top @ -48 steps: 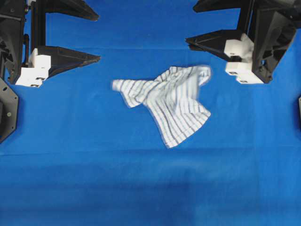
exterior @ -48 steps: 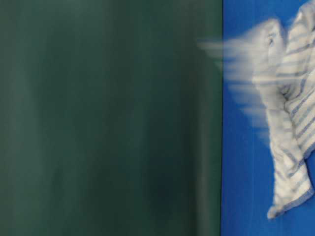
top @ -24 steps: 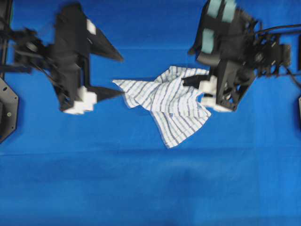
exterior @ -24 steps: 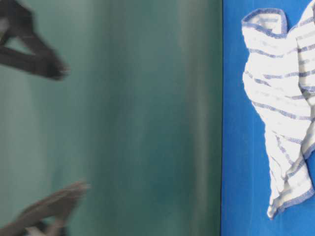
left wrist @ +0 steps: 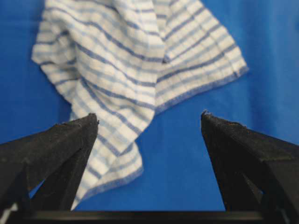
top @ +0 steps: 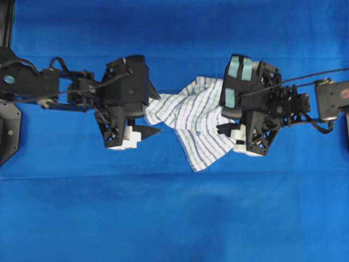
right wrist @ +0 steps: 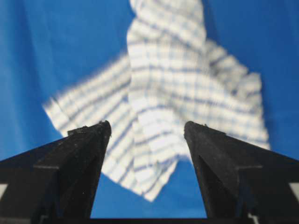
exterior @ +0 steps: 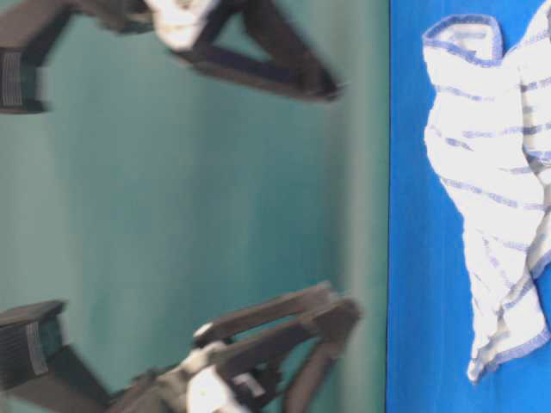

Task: Lift the towel with both arms.

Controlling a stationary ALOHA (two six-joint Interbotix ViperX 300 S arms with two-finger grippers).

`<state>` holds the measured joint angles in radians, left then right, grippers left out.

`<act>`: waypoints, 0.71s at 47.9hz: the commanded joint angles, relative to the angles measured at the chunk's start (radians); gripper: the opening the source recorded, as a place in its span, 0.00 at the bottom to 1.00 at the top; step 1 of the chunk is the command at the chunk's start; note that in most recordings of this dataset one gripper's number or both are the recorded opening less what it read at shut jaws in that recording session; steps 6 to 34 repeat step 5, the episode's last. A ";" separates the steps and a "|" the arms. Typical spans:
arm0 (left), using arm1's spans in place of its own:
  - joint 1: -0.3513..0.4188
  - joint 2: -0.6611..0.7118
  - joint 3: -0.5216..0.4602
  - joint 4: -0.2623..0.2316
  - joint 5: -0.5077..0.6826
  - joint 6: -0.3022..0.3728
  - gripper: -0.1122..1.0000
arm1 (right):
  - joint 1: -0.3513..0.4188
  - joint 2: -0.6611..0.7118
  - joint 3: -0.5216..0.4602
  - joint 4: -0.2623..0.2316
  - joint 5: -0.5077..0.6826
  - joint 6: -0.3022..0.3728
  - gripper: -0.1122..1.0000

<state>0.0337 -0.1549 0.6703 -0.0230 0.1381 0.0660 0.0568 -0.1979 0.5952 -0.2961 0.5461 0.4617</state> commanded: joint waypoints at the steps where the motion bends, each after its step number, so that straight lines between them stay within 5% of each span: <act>1: -0.009 0.046 -0.003 0.000 -0.061 0.002 0.91 | 0.005 0.015 0.025 -0.002 -0.044 0.006 0.70; 34: -0.015 0.097 -0.005 0.000 -0.101 0.005 0.91 | 0.008 0.046 0.058 -0.002 -0.092 0.012 0.70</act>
